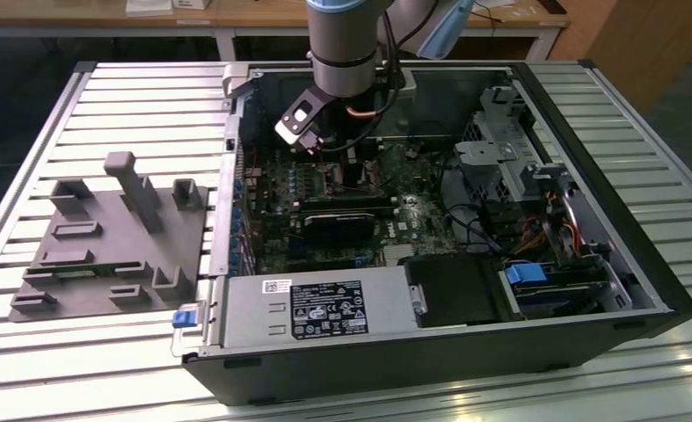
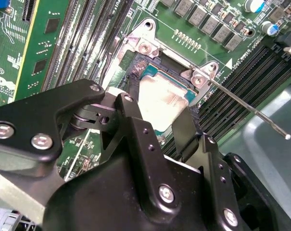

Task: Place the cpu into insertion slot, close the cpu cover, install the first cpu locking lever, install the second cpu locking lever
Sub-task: 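Place the cpu into insertion slot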

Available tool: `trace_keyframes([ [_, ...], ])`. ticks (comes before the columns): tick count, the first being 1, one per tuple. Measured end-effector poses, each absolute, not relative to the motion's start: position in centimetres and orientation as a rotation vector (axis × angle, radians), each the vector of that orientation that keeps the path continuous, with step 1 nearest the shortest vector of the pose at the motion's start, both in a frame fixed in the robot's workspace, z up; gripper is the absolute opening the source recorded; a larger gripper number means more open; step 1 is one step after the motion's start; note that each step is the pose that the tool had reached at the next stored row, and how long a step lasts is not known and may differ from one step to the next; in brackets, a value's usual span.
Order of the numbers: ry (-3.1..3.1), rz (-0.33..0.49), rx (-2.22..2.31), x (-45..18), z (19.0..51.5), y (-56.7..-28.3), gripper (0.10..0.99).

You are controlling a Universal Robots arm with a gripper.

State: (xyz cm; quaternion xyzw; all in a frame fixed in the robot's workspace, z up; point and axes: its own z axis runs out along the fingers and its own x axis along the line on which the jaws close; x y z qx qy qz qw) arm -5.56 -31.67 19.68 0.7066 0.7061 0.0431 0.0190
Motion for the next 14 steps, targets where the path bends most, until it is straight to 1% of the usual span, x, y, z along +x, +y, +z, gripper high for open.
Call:
trace_keyframes([
  [5,2.191,0.13,2.192,-5.57,19.83,-31.67,0.525],
  [14,2.18,0.1,2.178,-5.57,19.85,-31.68,0.525],
])
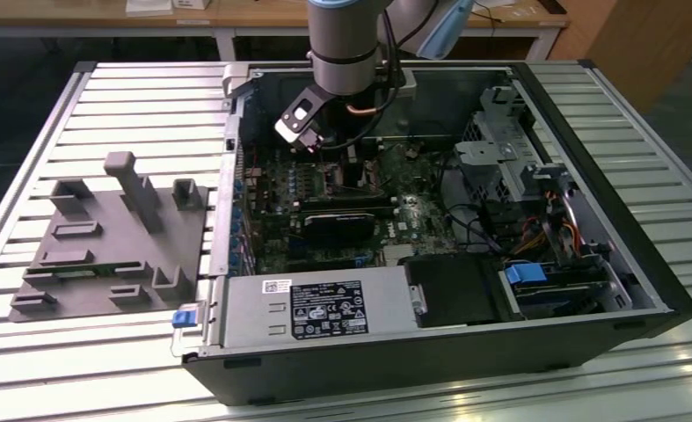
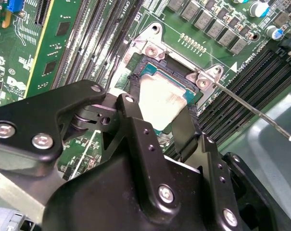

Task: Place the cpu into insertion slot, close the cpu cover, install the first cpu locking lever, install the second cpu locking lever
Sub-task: 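Place the cpu into insertion slot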

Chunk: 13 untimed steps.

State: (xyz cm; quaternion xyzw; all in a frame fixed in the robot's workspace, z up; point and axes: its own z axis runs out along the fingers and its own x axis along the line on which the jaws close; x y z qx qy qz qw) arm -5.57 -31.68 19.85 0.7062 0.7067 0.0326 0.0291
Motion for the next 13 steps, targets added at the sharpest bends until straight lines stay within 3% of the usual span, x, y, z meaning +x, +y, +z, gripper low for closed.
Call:
trace_keyframes([
  [13,2.181,0.101,2.177,-5.57,19.84,-31.67,0.533],
])
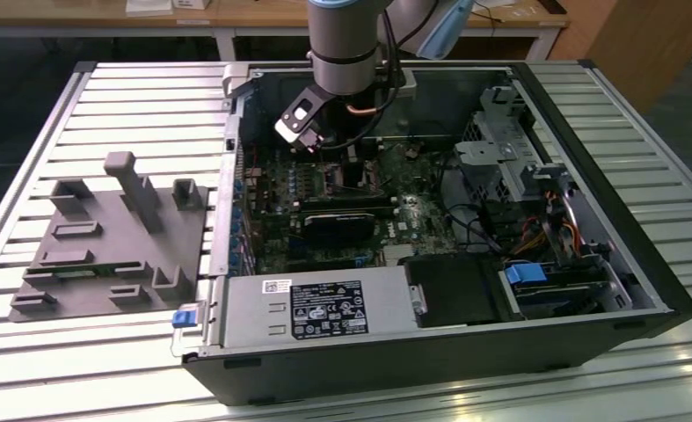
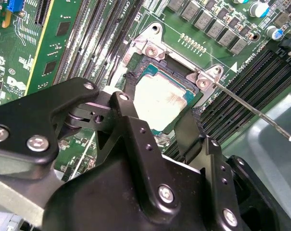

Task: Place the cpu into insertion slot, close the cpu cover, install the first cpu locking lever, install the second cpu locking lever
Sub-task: 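Place the cpu into insertion slot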

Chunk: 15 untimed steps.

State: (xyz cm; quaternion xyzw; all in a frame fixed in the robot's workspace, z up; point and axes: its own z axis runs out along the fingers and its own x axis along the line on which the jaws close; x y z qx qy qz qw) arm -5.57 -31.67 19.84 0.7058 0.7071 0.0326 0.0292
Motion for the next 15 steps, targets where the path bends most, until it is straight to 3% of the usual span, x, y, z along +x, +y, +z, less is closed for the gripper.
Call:
trace_keyframes([
  [1,2.181,0.101,2.177,-5.57,19.84,-31.67,0.596],
  [15,2.098,0.097,2.254,-5.45,19.71,-31.67,0.596],
])
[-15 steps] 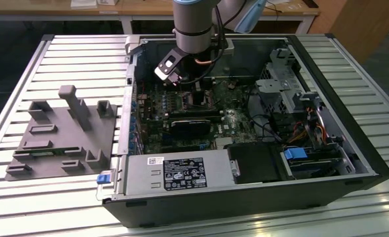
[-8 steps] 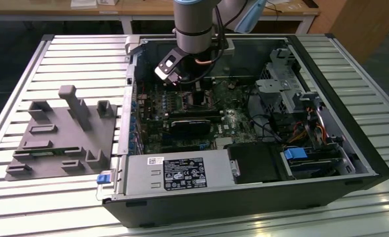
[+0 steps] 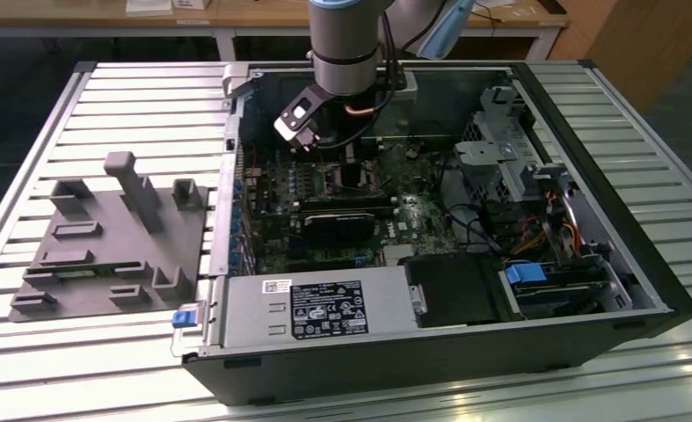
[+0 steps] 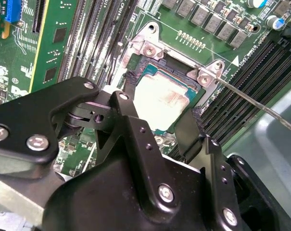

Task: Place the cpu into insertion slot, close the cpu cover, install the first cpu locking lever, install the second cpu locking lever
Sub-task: 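Place the cpu into insertion slot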

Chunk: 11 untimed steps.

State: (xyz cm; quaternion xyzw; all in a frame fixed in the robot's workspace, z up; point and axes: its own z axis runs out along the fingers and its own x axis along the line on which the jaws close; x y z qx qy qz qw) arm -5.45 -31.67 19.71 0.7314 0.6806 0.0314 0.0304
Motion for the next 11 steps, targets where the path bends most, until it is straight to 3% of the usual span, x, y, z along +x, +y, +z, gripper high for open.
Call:
trace_keyframes([
  [3,2.097,0.097,2.255,-5.45,19.71,-31.67,0.584],
  [4,2.097,0.096,2.255,-5.46,19.72,-31.67,0.522],
  [11,2.095,0.098,2.256,-5.45,19.75,-31.66,0.514],
])
